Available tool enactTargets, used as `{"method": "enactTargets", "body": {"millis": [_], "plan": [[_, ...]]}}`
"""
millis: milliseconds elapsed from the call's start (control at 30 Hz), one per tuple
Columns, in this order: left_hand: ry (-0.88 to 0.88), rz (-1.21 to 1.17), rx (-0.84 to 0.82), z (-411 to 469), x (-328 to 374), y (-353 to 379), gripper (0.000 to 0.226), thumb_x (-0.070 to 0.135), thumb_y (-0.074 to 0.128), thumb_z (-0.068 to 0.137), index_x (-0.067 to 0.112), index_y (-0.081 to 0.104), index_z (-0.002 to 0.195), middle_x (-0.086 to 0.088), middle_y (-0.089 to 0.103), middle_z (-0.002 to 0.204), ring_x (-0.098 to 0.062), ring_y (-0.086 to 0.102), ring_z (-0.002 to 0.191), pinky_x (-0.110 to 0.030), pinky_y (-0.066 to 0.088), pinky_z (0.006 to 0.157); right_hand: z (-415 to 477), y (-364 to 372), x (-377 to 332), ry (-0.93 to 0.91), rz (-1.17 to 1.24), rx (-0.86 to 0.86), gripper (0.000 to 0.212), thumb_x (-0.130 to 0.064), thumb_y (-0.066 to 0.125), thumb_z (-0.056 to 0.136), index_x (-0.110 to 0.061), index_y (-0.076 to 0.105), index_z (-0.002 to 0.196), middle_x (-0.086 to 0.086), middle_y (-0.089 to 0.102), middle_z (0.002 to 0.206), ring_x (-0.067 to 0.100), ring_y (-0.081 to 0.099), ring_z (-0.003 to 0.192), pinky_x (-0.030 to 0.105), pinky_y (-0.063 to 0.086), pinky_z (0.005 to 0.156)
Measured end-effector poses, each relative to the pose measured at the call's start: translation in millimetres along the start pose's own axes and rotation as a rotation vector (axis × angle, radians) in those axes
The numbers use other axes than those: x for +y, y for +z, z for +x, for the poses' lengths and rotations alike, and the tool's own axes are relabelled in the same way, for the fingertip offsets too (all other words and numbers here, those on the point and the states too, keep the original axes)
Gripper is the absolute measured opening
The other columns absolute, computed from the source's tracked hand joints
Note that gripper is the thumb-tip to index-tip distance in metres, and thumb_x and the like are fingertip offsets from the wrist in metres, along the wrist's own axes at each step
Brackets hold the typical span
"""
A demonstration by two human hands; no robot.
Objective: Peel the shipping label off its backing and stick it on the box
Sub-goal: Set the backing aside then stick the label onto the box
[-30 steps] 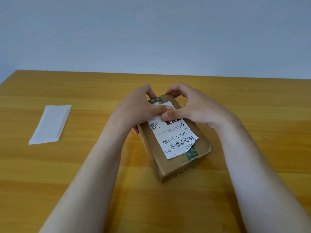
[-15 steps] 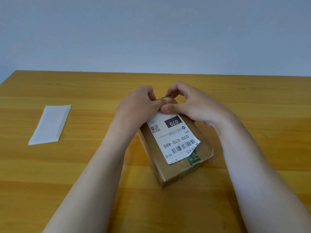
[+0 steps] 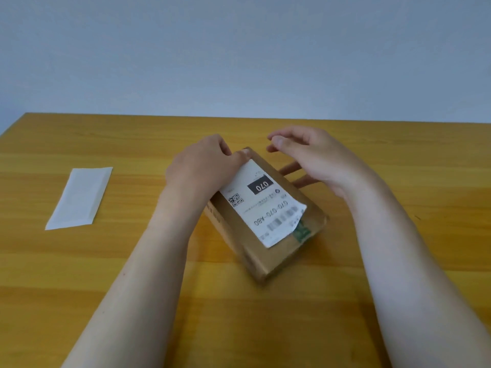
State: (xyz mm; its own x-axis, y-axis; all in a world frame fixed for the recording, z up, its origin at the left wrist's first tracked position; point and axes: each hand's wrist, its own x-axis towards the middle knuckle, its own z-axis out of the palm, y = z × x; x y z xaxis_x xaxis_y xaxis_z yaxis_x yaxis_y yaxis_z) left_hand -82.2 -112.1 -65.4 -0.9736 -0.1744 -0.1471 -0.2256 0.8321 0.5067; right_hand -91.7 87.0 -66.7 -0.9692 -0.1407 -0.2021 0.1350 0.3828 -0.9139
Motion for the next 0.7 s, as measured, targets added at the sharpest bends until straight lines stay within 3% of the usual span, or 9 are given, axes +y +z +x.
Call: {"method": "enactTargets", "body": {"millis": [133, 233, 300, 400, 500, 600, 700], "plan": [[-0.015, 0.035, 0.103, 3.1, -8.5, -4.5, 0.026, 0.052, 0.044, 0.105, 0.033, 0.056, 0.119, 0.001, 0.066, 0.112, -0.032, 0.061, 0.108, -0.04, 0.046, 0.087, -6.6, -8.3, -8.6, -0.027, -0.174, 0.097, 0.025, -0.056, 0.06, 0.101, -0.043, 0.067, 0.121, -0.021, 0.067, 0.114, 0.005, 0.069, 0.099, 0.029, 0.05, 0.074], [0.026, -0.009, 0.096, 1.3, -7.3, -6.8, 0.03, 0.05, 0.044, 0.106, 0.038, 0.06, 0.128, 0.004, 0.065, 0.118, -0.029, 0.06, 0.112, -0.038, 0.044, 0.086, -8.8, -8.8, -10.6, 0.023, -0.271, 0.051, 0.048, -0.068, 0.061, 0.093, -0.044, 0.061, 0.135, -0.019, 0.062, 0.13, 0.006, 0.062, 0.11, 0.031, 0.048, 0.077], [0.054, -0.068, 0.053, -1.1, -4.5, -9.9, 0.036, 0.061, 0.049, 0.101, 0.04, 0.063, 0.128, 0.009, 0.063, 0.119, -0.022, 0.06, 0.109, -0.036, 0.044, 0.081, -10.1, -6.8, -9.8, 0.09, -0.349, 0.002, 0.065, -0.079, 0.061, 0.085, -0.048, 0.054, 0.141, -0.016, 0.057, 0.14, 0.011, 0.063, 0.111, 0.037, 0.054, 0.081], [0.076, -0.107, -0.055, -3.2, -2.2, -12.8, 0.054, 0.071, 0.062, 0.089, 0.041, 0.062, 0.134, 0.012, 0.055, 0.121, -0.018, 0.058, 0.11, -0.035, 0.046, 0.08, -12.2, -4.0, -8.8, 0.145, -0.393, -0.061, 0.08, -0.083, 0.068, 0.074, -0.048, 0.052, 0.144, -0.014, 0.058, 0.135, 0.015, 0.065, 0.11, 0.045, 0.059, 0.09], [0.107, -0.077, -0.134, 0.0, -6.2, -11.8, 0.073, 0.072, 0.075, 0.078, 0.042, 0.058, 0.143, 0.012, 0.057, 0.127, -0.016, 0.059, 0.112, -0.036, 0.05, 0.084, -15.3, -4.1, -12.9, 0.132, -0.404, -0.091, 0.076, -0.074, 0.081, 0.069, -0.042, 0.059, 0.134, -0.014, 0.064, 0.121, 0.009, 0.066, 0.102, 0.039, 0.057, 0.091], [0.104, -0.11, -0.188, 2.0, -8.1, -8.8, 0.077, 0.077, 0.078, 0.065, 0.042, 0.063, 0.132, 0.013, 0.066, 0.125, -0.017, 0.066, 0.112, -0.041, 0.057, 0.093, -17.8, -4.3, -14.4, 0.106, -0.429, -0.1, 0.065, -0.064, 0.089, 0.067, -0.037, 0.065, 0.121, -0.019, 0.066, 0.107, 0.003, 0.066, 0.091, 0.029, 0.054, 0.079], [0.092, -0.105, -0.17, 2.5, -7.8, -6.3, 0.053, 0.071, 0.079, 0.072, 0.041, 0.064, 0.113, 0.015, 0.068, 0.104, -0.014, 0.068, 0.097, -0.036, 0.056, 0.079, -14.0, -2.5, -10.4, 0.08, -0.407, -0.058, 0.062, -0.061, 0.091, 0.065, -0.034, 0.069, 0.116, -0.017, 0.069, 0.106, 0.005, 0.068, 0.09, 0.029, 0.054, 0.077]]}}
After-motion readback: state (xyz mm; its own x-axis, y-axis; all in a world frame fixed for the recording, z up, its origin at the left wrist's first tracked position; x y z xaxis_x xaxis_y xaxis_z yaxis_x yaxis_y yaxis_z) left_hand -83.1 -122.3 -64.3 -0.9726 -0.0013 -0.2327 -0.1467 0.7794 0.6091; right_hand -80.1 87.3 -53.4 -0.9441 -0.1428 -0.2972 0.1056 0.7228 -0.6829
